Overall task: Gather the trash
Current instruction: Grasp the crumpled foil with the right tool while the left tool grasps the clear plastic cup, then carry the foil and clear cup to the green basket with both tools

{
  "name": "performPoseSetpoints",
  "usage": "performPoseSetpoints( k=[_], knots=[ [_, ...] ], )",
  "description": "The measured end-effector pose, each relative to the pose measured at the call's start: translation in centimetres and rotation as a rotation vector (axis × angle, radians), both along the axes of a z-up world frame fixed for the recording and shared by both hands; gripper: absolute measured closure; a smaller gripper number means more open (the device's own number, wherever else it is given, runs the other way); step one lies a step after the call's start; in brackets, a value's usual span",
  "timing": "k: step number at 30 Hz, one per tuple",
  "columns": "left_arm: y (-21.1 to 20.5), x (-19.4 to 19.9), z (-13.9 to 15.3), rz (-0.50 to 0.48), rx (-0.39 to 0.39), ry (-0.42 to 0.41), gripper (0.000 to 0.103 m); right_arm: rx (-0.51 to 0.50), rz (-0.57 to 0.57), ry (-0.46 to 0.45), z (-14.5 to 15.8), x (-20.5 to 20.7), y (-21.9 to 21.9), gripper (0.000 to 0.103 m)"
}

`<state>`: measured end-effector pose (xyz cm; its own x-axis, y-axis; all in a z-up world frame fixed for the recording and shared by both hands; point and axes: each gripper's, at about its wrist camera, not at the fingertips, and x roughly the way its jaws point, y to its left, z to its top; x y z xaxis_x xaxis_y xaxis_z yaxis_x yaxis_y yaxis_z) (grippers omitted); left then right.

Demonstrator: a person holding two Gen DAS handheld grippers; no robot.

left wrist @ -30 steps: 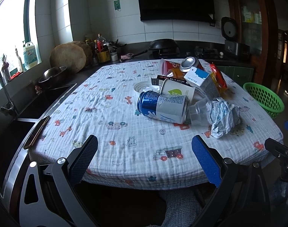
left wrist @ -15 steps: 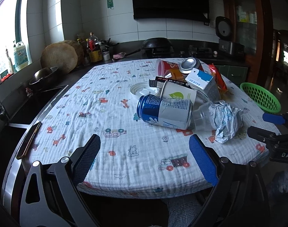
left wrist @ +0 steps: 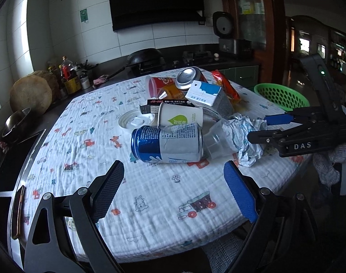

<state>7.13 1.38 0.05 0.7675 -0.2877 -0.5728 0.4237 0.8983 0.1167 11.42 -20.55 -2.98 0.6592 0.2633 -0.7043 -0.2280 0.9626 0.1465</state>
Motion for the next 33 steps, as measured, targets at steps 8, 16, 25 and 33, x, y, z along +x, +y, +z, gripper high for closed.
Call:
performPoseSetpoints(
  k=[8, 16, 25, 33],
  knots=[
    [-2.0, 1.2, -0.3, -0.164, 0.056, 0.013, 0.017, 0.005, 0.010, 0.065, -1.2, 2.8, 0.2, 0.040],
    [-5.3, 2.2, -0.4, -0.366, 0.136, 0.004, 0.017, 0.034, 0.015, 0.096, -1.1, 2.6, -0.9, 0.053],
    [-8.6, 4.7, -1.6, -0.564, 0.244, 0.027, 0.017, 0.050, -0.029, 0.080, 0.1, 0.3, -3.3, 0.058],
    [-9.6, 5.0, -3.5, -0.706, 0.336, 0.070, 0.017, 0.065, -0.081, 0.090, 0.1, -1.8, -5.8, 0.058]
  ],
)
